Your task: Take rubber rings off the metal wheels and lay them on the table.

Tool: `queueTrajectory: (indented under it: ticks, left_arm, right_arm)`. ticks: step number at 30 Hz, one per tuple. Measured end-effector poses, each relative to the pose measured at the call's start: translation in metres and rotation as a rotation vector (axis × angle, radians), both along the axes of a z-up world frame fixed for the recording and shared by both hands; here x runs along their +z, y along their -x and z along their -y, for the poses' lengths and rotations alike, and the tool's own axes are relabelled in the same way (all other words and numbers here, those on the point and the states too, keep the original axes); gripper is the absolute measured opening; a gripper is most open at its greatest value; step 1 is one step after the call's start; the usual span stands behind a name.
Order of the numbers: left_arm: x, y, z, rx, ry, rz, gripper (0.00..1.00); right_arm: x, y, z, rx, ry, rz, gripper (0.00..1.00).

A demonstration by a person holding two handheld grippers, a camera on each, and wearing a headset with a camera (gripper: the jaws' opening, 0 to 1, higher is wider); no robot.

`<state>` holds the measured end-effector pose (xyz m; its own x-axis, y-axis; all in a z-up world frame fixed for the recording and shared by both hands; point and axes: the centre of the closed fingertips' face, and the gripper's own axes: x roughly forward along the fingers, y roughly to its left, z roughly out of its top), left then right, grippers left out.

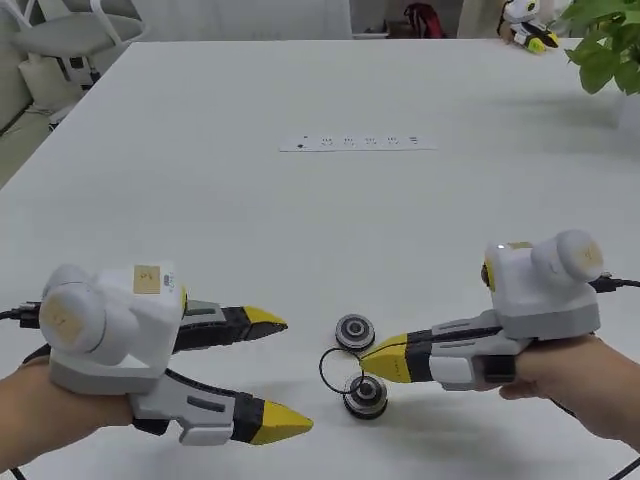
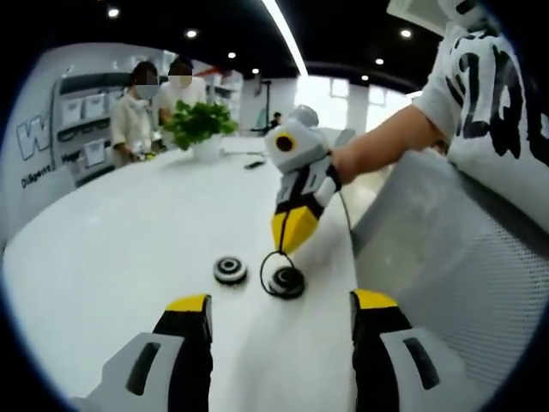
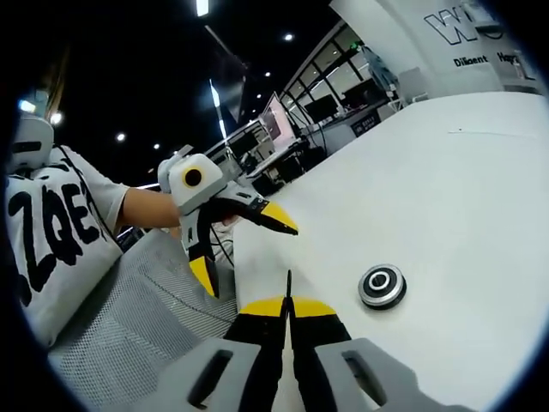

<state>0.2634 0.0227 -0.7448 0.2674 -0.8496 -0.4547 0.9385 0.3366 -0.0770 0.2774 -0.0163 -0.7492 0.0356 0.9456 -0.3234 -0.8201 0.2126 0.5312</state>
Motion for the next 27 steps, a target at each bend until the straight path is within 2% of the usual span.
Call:
queueTrajectory:
  ticks: [7,14,27]
  left_arm:
    - [-0.001,0.0,-0.015,0.042,-0.005,-0.003,0.7]
    - [-0.002,0.0,-0.029,0.081,-0.01,-0.01,0.72]
    - [-0.003,0.001,-0.03,0.099,-0.018,-0.02,0.72]
  right_arm:
    - [-0.001,-0.003,-0.017,0.04,0.015,0.009,0.0]
    - [-0.01,-0.001,-0.028,0.083,0.041,0.009,0.0]
    - [-0.037,-0.012,-0.028,0.072,0.124,0.026,0.0]
